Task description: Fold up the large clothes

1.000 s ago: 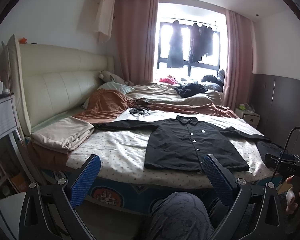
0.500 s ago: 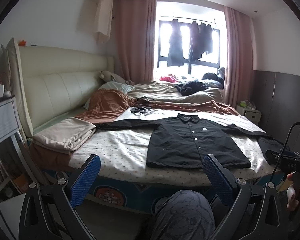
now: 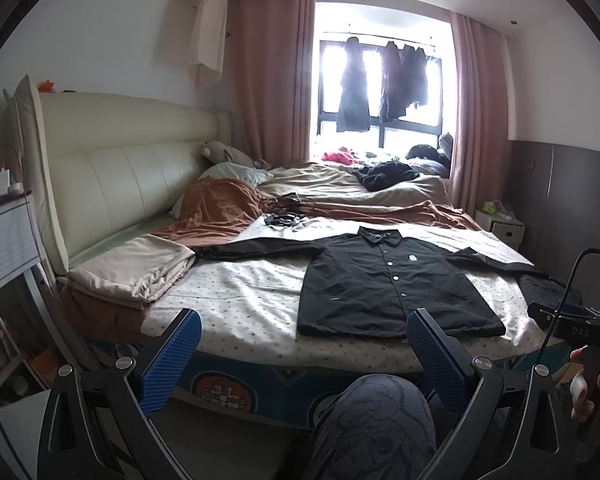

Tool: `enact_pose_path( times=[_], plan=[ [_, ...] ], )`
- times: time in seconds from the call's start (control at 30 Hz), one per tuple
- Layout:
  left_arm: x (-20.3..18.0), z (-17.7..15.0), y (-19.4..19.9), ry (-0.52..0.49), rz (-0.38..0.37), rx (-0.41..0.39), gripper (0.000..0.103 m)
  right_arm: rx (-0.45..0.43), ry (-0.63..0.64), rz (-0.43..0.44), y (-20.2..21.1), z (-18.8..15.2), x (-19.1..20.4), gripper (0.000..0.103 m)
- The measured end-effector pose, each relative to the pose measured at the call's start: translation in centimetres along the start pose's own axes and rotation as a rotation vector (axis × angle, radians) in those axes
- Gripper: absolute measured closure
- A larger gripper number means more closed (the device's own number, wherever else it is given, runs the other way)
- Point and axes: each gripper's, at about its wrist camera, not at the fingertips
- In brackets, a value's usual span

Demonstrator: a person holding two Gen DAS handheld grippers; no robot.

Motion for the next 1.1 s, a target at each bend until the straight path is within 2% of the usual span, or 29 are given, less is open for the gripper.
enact_pose_path(
  times=[0.5,0.73,1.0,1.1],
  plan=[
    [0.8,1.4,-3.2,0.014,-0.001,0.034,0.000,0.062,-0.004,-0.017,-3.7,1.6,0.3,0.000],
    [1.0,2.6,-5.4,0.007,0.005,0.055,0.000,0.055,-0.012,-0.028,-5.8,3.7,0.8,0.000],
    [2.1,4.3,-8.7,0.044,0.032,0.072,0.000,0.069,0.000,-0.008,-9.5,7.3,1.5,0.000],
    [2.6,5.2,-10.3,0.058,0.013,0.090,0.000,0.072,0.007,0.000,-10.8,8.6,1.9,0.000]
  ],
)
Point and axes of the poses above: each gripper's, at about its wrist camera, not at the fingertips, and y roughly against the way its jaws point, x to its left, z to its top, and after that the axes turned 12 degrees about x, right-handed
